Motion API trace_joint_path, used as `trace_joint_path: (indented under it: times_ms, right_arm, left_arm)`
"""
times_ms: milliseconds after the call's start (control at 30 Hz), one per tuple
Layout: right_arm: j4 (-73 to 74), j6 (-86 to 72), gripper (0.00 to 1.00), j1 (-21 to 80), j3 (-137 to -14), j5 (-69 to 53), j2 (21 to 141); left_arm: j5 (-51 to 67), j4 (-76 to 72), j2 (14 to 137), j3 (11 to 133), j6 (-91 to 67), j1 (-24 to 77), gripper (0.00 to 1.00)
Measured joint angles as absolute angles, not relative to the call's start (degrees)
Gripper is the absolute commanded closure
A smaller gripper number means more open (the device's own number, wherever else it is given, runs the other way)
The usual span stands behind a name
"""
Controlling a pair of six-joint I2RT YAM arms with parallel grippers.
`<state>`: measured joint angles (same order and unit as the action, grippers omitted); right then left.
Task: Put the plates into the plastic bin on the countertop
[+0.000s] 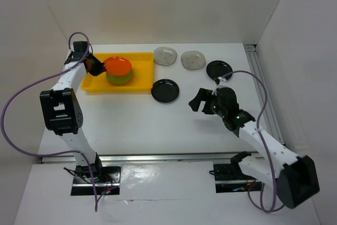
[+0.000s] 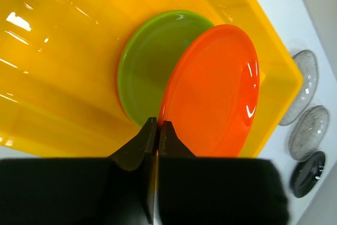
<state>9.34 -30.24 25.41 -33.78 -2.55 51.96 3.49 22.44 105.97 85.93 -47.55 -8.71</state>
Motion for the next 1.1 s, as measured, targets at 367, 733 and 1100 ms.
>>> trace_joint_path:
  times_ms: [367,733,1100]
  right_arm:
    - [-10.11,-31.94,0.05,14.9,-40.8,-14.52,88.97]
    - [-18.61,-33.65,0.24,16.93,-54.85,-21.12,108.75]
    - [-23.4,-36.14,0.69,19.51,-59.13,-21.87,116.05]
  left_arm:
    - [2.81,23.62,106.65,85.93,-45.34,-9.63,0.29]
    - [-1.72,28.64,99.0,84.82,-44.8,-5.21,0.01]
    - [-3.75,31.62,82.26,85.89,-41.63,2.74,0.01]
